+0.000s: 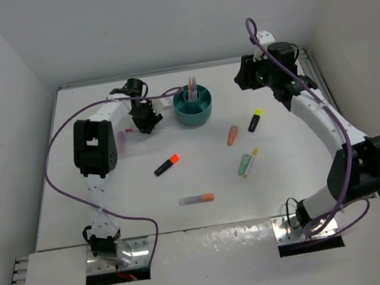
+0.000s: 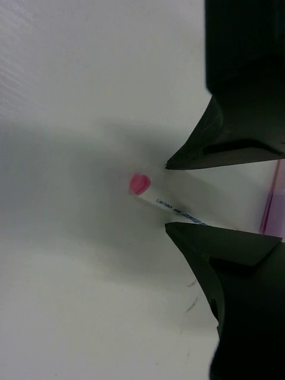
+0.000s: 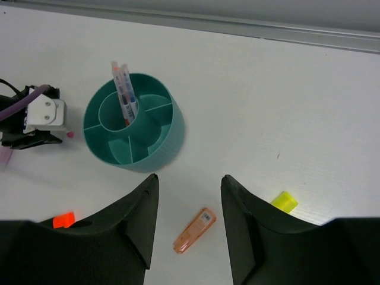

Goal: Sort the stationery into containers
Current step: Pick up the pen from the center of the board.

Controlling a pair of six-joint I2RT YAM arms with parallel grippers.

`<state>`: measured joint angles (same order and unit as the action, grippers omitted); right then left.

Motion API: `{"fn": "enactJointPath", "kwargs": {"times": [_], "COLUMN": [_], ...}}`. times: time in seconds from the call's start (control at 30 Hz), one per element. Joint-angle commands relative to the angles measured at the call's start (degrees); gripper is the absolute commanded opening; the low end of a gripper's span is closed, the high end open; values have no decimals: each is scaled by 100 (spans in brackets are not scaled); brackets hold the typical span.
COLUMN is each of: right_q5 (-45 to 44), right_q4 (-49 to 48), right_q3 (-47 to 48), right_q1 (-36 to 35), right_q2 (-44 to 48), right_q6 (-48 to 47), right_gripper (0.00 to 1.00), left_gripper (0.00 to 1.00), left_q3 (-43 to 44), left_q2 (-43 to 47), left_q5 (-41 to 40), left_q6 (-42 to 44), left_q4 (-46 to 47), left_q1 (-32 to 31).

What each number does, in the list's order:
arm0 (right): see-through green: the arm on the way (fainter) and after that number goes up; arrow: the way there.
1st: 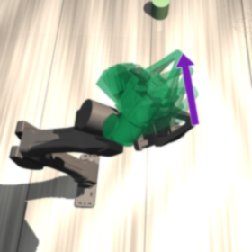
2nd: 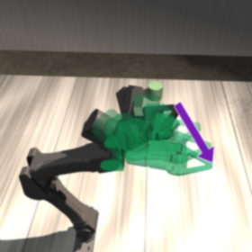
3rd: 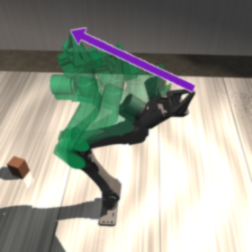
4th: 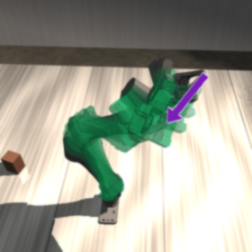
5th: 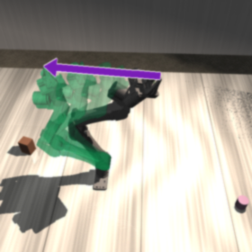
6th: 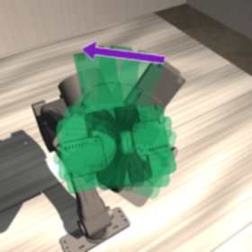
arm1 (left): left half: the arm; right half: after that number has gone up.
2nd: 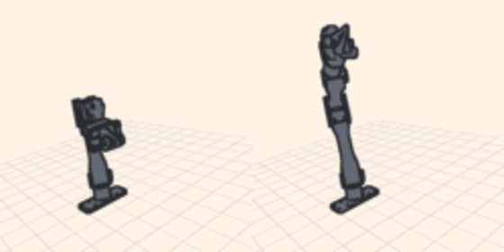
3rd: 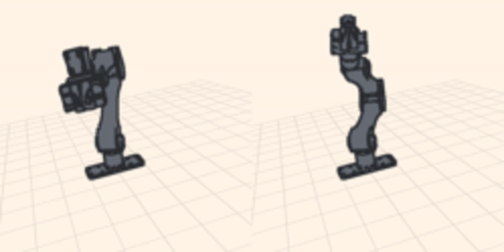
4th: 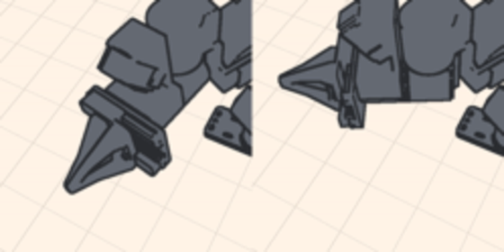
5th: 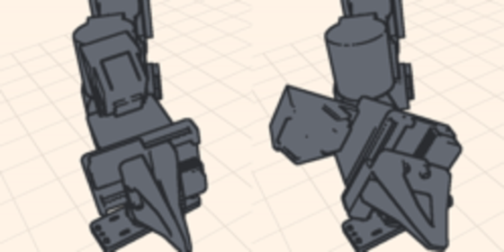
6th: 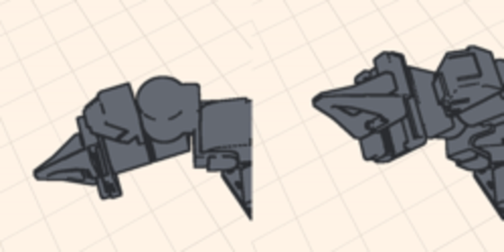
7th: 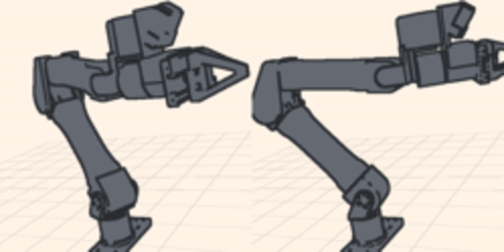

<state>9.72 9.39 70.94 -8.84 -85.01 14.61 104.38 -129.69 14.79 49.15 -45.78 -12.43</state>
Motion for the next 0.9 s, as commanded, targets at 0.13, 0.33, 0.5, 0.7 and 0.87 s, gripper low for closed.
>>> {"fn": "enactJointPath", "kwargs": {"times": [0.13,0.33,0.5,0.7,0.87], "right_q5": [197,294,531,944,1295], "right_q4": [-51,19,238,494,511], "right_q3": [-1,34,157,158,218], "right_q1": [111,128,120,-47,-197], "right_q2": [283,275,178,37,-68], "right_q6": [51,59,252,604,806], "right_gripper": [45,43,41,39,41], "left_gripper": [27,10,0,0,0], "left_q3": [-84,-181,-365,-1399,-2412], "left_q2": [-56,5,653,2191,3642], "left_q5": [-222,-12,770,1491,1869], "left_q6": [218,131,-177,76,938], "left_q4": [245,227,587,1536,2020], "left_q1": [-32,-14,38,-137,-339]}}
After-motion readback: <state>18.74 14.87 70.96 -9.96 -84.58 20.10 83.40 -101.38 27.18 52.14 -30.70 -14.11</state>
